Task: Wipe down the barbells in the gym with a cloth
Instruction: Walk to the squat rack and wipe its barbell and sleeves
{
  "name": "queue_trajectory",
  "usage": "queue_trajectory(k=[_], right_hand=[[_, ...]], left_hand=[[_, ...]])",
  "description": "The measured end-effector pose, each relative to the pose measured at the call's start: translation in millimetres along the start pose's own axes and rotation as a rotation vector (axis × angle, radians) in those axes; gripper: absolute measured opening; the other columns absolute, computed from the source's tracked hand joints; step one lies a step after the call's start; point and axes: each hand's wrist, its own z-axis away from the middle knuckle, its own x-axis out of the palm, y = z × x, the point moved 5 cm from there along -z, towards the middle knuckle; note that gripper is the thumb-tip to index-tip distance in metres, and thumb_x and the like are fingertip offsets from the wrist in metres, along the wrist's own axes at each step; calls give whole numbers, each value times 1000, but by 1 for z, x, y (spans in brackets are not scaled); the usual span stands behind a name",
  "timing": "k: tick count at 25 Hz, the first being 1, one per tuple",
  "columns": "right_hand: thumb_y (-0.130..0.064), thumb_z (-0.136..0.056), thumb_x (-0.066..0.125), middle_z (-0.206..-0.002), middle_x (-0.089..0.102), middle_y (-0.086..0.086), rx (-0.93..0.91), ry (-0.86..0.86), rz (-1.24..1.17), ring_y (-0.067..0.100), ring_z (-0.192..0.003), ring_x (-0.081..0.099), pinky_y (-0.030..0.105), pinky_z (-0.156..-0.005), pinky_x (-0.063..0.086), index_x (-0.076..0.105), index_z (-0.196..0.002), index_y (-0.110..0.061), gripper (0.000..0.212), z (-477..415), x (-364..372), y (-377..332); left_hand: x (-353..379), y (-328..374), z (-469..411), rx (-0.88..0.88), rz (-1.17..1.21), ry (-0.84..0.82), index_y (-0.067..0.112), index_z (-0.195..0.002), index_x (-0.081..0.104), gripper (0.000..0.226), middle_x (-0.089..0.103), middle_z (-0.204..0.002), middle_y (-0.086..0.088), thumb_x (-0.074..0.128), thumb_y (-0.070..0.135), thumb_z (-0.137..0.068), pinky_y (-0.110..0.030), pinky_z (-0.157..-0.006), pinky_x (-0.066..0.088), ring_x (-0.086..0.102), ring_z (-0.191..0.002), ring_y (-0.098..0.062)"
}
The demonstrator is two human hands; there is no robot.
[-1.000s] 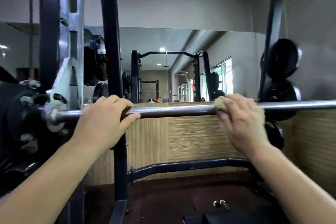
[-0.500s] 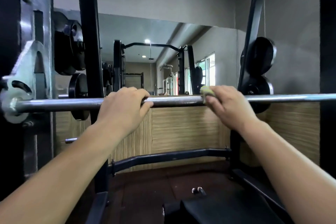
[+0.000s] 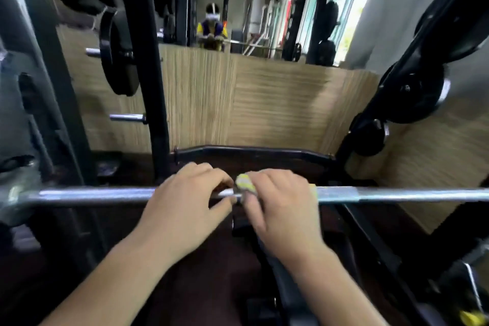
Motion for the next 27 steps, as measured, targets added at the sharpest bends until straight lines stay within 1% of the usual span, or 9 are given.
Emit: queue_trajectory(k=[2, 5, 9, 11, 13, 17, 20, 23, 27], right_hand=[[-37, -92, 56, -109, 71, -4, -18, -96, -24, 25, -100, 66, 44, -83, 52, 70, -116, -24, 30, -8, 8, -29], [-36, -92, 53, -113, 70, -4, -60, -229, -83, 25, -102, 66, 43, -85, 54, 68, -121, -24, 35, -23, 11, -69], [-30, -94, 43, -123, 69, 2, -119, -366, -260, 28, -112, 64, 46, -96, 54, 64, -129, -18, 42, -34, 7, -113], [-31, -96, 39, -123, 69, 0, -143, -351, -325, 26, -113, 62, 43, -95, 56, 62, -131, -18, 44, -32, -10, -132], [-31, -96, 40, -120, 70, -2, -174, -320, -366, 25, -110, 63, 40, -88, 59, 62, -128, -19, 40, -26, -30, -145], [-28, -98, 59, -117, 69, -6, -173, -279, -468, 21, -108, 63, 34, -79, 58, 62, -126, -25, 29, -15, -54, -166], [-38, -99, 44, -122, 67, -10, -198, -319, -535, 17, -112, 61, 35, -80, 57, 59, -132, -29, 37, -10, -66, -199], [-38, -99, 44, -123, 66, -15, -256, -339, -613, 13, -114, 58, 33, -83, 56, 59, -131, -33, 36, -9, -80, -250], [-46, -99, 34, -129, 63, -19, -319, -386, -669, 7, -121, 54, 28, -90, 52, 57, -136, -36, 45, -9, -90, -321]], left_hand=[[-18, -7, 9, -54, 25, -44, 33, -99, 64, 29, 58, -97, 18, 51, 50, -79, -34, -81, 51, 52, -98, -8], [-60, -26, 33, -217, 80, -39, 34, -104, 67, 23, 57, -102, 19, 64, 39, -81, -35, -87, 50, 52, -104, -9], [-97, -37, 66, -317, 79, -72, 35, -122, 59, 39, 54, -116, 19, 65, 40, -84, -34, -95, 48, 49, -116, -8], [-115, -31, 83, -351, 67, -58, 38, -128, 52, 44, 52, -123, 20, 63, 42, -86, -31, -97, 46, 45, -121, -6], [-131, -22, 99, -377, 30, -29, 39, -131, 49, 47, 52, -124, 18, 62, 43, -86, -30, -97, 45, 44, -121, -6], [-159, -13, 138, -435, -40, -4, 36, -133, 47, 50, 51, -122, 18, 61, 47, -86, -30, -97, 44, 44, -119, -8], [-183, -17, 177, -498, -89, -7, 38, -134, 46, 49, 49, -121, 21, 58, 50, -88, -28, -94, 46, 42, -118, -5], [-213, -29, 207, -527, -119, 22, 36, -130, 50, 45, 50, -117, 20, 57, 50, -88, -27, -93, 45, 42, -112, -4], [-255, -53, 240, -545, -104, 69, 33, -107, 54, 26, 51, -102, 18, 54, 47, -84, -27, -87, 44, 44, -101, -8]])
